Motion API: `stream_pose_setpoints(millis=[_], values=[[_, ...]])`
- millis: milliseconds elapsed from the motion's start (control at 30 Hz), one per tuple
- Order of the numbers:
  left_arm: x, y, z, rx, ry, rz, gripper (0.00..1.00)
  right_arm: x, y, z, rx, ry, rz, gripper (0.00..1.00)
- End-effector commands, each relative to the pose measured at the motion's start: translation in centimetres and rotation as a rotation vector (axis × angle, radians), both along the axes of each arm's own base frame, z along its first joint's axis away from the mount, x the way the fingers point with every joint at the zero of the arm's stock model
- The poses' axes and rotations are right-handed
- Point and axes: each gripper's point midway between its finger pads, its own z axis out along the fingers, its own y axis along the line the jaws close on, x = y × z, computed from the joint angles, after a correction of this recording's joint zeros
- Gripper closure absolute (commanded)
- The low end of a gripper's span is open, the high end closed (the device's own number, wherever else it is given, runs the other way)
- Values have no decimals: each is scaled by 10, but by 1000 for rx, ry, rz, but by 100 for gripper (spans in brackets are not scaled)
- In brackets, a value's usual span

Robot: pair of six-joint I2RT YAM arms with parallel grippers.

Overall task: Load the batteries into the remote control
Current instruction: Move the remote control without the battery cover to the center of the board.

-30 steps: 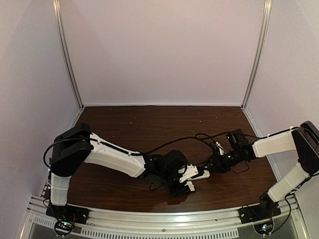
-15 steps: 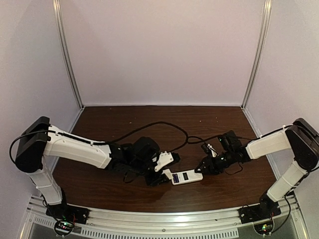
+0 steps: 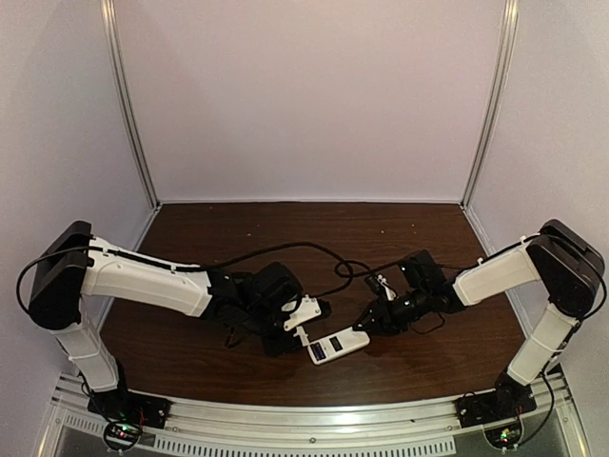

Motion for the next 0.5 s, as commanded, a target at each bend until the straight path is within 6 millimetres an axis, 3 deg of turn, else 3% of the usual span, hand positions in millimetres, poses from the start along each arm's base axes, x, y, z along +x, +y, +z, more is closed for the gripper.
stream_pose_setpoints(millis=[0, 200, 467], values=[[-9, -12, 15, -14, 23, -56, 73, -5, 5, 5, 46, 21, -3, 59], [-11, -20, 3, 51, 65, -74, 73, -1, -8, -1, 36, 42, -39, 48], [-14, -34, -2, 89, 108, -92, 72, 0, -21, 7, 62, 45, -70, 49]])
